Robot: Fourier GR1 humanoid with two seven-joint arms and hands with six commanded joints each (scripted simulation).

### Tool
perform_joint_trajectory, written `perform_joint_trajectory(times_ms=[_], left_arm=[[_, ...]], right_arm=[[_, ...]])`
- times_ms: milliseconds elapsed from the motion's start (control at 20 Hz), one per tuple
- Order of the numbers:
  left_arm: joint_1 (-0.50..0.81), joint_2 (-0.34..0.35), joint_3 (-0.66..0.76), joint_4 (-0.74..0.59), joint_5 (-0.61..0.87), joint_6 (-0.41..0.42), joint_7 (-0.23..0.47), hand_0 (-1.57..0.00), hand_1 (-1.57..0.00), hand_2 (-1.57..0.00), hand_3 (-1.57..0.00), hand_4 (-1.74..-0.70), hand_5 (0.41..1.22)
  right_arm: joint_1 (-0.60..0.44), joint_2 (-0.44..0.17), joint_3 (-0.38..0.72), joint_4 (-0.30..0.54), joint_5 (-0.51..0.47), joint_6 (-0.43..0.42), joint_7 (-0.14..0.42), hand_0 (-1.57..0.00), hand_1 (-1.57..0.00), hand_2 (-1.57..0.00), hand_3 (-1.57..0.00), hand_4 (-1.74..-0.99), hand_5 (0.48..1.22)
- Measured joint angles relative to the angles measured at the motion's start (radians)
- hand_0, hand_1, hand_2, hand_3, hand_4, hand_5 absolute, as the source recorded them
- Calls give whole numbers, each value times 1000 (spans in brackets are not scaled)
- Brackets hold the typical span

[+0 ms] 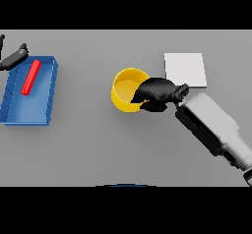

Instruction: Pick up the red beaker and tilt it to pour out 1 green nut into yellow bowl. Pick up the yellow bowl and place it on the metallic measuring scale.

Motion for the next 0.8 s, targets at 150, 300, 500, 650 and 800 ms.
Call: perform_joint_trajectory(times_ms=[150,300,500,650,800], left_arm=[[-3,-1,3,6,0,2,0,1,1,1,1,-797,737],[-7,-5,5,5,-3,9,-18,1,1,1,1,-799,741],[-6,10,8,-1,-2,3,-13,1,1,1,1,-790,751],[-1,9,10,5,-1,0,-20,1,1,1,1,-792,754],[2,18,18,-1,11,-5,-16,1,1,1,1,-803,757]], right_arm=[[-1,-33,-10,-52,-16,33,39,-1557,-1554,-1553,-1309,-1722,1218],[-17,-37,-17,-63,-36,54,70,-1564,-1555,-1561,-1319,-1723,1218],[-30,-76,-47,-61,-33,27,100,-1490,-1542,-1567,-1301,-1723,1220],[-48,-113,-73,-42,-39,21,124,-1529,-1556,-1569,-1383,-1725,1220],[-71,-142,-86,19,-31,-17,106,-1550,-1563,-1570,-1407,-1725,1221]])
